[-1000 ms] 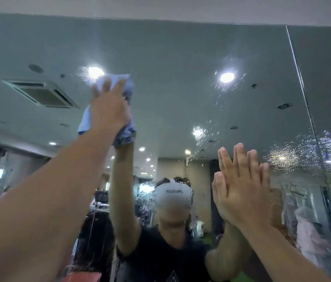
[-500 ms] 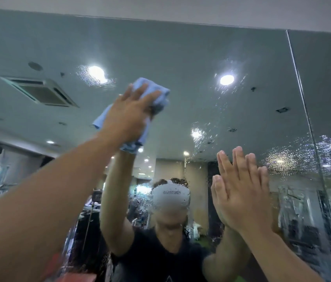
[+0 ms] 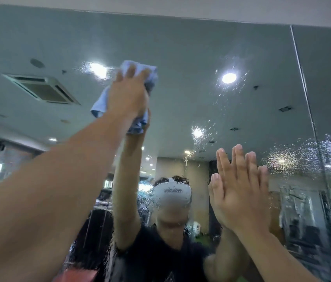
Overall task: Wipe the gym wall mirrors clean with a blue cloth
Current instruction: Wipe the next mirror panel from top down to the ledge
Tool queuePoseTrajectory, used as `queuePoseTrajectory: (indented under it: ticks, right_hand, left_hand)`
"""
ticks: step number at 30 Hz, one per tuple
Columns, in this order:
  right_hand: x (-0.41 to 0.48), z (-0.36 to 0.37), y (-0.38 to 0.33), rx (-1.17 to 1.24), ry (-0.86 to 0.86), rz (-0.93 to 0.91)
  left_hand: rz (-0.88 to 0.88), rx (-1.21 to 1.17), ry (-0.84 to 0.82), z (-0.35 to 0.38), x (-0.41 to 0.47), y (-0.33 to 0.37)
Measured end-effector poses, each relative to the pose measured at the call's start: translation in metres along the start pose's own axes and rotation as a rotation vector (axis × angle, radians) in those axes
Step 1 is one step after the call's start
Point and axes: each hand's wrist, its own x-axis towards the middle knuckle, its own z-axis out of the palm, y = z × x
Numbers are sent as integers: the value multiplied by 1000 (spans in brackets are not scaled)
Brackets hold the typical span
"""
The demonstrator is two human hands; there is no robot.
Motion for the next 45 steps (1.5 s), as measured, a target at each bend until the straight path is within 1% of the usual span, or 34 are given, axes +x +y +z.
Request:
queuePoseTrajectory:
  ticks: [3, 5, 7, 10, 13, 15, 16, 18, 19, 22, 24, 26, 27, 29, 32, 34, 35, 36, 38, 40, 43, 45]
  right_hand:
    - [-1, -2, 2, 8, 1, -12]
    - [-1, -4, 3, 14, -8, -14]
    - [0, -3, 2, 27, -8, -8]
    - [1, -3, 1, 49, 2, 8]
    - [-1, -2, 0, 54, 15, 14]
    - [-2, -2, -2, 57, 18, 22]
    - [-1, -2, -3, 58, 21, 25]
    - [-1, -2, -3, 57, 24, 24]
    - [-1, -2, -2, 54, 24, 21]
    - [0, -3, -2, 38, 28, 7]
    - [-1, -4, -2, 39, 30, 5]
    - [-1, -4, -1, 39, 20, 6]
    - [-1, -4, 0, 42, 12, 9]
    - [-1, -4, 0, 56, -2, 13]
    - [-1, -3, -1, 76, 9, 20]
    - [-1, -3, -1, 78, 8, 24]
    - [-2, -2, -1, 75, 7, 25]
    - [-2, -2, -1, 70, 9, 24]
    - [-1, -2, -1, 64, 18, 22]
    - [-1, -2, -2, 60, 23, 24]
    - [-3, -1, -1, 56, 44, 14]
    - [-4, 0, 1, 53, 46, 14]
  left_hand:
    - [162, 76, -11, 5, -20, 31]
    - [254, 46, -26, -2, -34, 31]
    - [388, 30, -89, -9, -57, 24]
    - [672, 77, -135, -8, -124, 12]
    - [1000, 67, -228, -13, -193, -8]
    - [1146, 51, -265, -17, -196, -17]
    - [1166, 50, -272, -16, -188, -19]
    - [1120, 68, -242, -14, -159, -17]
    - [1048, 91, -208, -11, -140, -17]
    - [751, 158, -136, -8, -89, -9]
    - [626, 143, -119, -3, -77, 5]
    - [565, 123, -86, 1, -90, 21]
    - [585, 110, -76, 2, -104, 27]
    - [723, 80, -106, 3, -142, 33]
    - [1022, 18, -208, -4, -192, 27]
    - [1213, 26, -268, -9, -203, 13]
    - [1259, 36, -282, -10, -199, 7]
    - [1266, 51, -280, -10, -191, 3]
    - [1186, 76, -261, -9, -166, 0]
    - [1022, 81, -193, -8, -133, -1]
    - [721, 72, -113, -13, -94, 11]
    - [632, 51, -94, -3, -92, 21]
